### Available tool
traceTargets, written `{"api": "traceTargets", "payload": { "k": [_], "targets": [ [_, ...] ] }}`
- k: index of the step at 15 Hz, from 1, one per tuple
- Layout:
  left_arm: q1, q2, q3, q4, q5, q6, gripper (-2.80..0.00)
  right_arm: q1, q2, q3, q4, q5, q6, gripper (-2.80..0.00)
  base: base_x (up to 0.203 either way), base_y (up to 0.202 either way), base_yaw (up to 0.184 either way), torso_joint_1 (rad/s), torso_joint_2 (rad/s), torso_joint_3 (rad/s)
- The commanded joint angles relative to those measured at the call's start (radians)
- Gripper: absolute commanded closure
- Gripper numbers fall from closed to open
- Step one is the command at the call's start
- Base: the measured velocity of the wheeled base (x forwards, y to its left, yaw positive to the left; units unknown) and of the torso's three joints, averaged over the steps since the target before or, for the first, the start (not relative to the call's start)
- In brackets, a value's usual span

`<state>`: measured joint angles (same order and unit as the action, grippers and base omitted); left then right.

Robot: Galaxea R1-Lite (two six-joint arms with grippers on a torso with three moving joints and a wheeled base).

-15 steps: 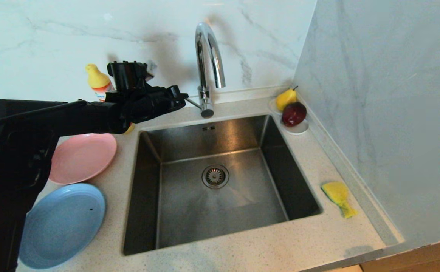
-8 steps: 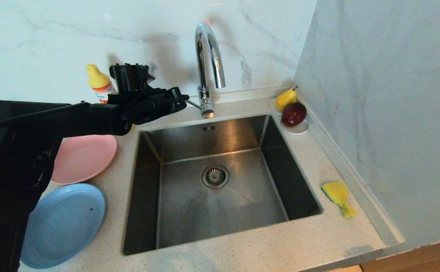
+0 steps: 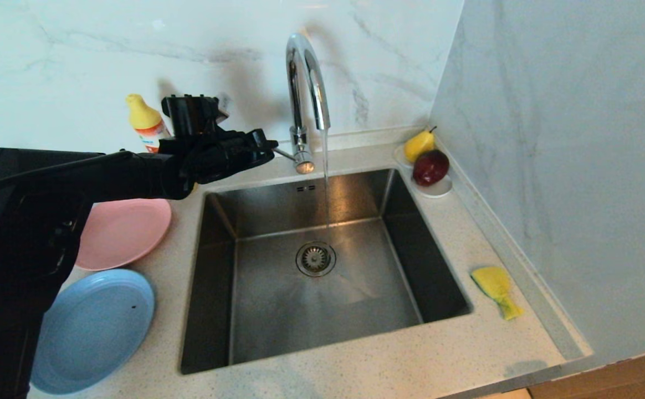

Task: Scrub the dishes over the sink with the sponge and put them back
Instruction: Turn on the faucet

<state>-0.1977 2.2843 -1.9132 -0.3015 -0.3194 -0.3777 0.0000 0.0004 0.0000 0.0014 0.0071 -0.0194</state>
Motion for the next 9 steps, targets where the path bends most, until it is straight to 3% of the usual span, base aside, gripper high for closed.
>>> {"api": "traceTargets", "payload": {
  "k": [1, 9],
  "targets": [
    [0.0, -0.004, -0.001, -0.001, 0.008, -0.004, 0.0, 0.0, 0.0, 0.0, 0.0, 0.001, -0.001, 0.0, 0.0, 0.0, 0.0, 0.0, 0.0, 0.0],
    [0.003, -0.014, -0.006, -0.004, 0.01, -0.004, 0.0, 0.0, 0.0, 0.0, 0.0, 0.001, -0.001, 0.0, 0.0, 0.0, 0.0, 0.0, 0.0, 0.0]
  ]
}}
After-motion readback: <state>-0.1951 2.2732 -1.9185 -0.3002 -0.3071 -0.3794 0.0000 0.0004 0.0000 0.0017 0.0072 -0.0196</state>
